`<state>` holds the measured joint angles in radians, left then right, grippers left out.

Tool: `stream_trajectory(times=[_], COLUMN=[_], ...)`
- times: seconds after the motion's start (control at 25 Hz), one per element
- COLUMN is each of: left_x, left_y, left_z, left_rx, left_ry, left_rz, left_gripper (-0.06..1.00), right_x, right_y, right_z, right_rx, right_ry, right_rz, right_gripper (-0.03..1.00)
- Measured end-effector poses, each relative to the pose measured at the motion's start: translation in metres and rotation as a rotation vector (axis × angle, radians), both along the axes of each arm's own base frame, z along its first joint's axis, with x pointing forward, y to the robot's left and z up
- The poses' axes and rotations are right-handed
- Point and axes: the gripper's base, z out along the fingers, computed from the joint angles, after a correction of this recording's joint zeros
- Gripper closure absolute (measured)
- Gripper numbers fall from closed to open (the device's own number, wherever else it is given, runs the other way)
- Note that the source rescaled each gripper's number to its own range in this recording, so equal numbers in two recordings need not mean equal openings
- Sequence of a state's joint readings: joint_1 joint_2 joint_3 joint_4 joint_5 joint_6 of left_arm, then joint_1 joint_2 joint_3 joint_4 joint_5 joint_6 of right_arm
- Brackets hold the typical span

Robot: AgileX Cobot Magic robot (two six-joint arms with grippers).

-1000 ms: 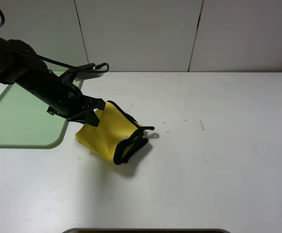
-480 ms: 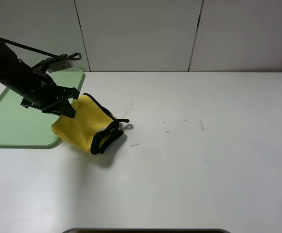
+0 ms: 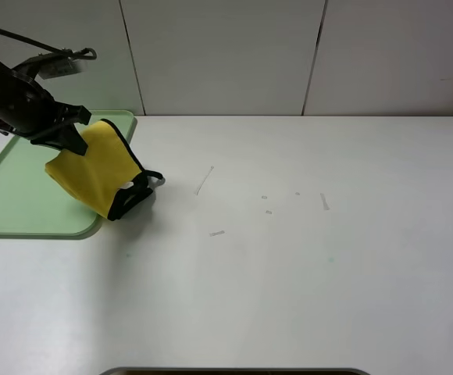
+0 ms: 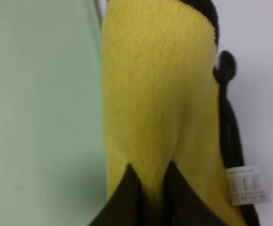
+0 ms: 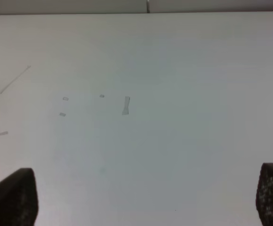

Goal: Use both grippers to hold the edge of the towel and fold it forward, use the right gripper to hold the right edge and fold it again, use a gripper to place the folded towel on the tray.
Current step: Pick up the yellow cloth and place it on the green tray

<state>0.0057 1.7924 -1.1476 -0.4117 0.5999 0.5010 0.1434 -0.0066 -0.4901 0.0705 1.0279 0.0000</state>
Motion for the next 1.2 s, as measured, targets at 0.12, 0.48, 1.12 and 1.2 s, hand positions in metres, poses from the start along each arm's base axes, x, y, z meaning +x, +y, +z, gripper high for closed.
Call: stream_trajectory(times=[0.12, 0.48, 1.12, 1.2], left_x=[0.001, 0.001, -0.003, -0.002], left_y=[0.008, 0.037, 0.048, 0.048], left_z=[0.0, -0.001, -0.008, -0.011], left_rx=[0.025, 0.074, 0.143, 0.143], left_ry=[-0.014, -0.017, -0.001, 0.009], left_rz=[0.01, 0.054, 0.033, 0.032], left_gripper=[0.9, 0.9, 0.9, 0.9], right_x=[0.0, 0.0, 0.0, 0.0], right_y=[0.0, 0.0, 0.0, 0.0], right_z=[0.0, 0.0, 0.0, 0.0], right_rx=[0.0, 0.0, 0.0, 0.0], right_ry=[0.0, 0.0, 0.0, 0.0], right_rz=[0.0, 0.0, 0.0, 0.0], right_gripper=[-0.03, -0.03, -0.03, -0.03])
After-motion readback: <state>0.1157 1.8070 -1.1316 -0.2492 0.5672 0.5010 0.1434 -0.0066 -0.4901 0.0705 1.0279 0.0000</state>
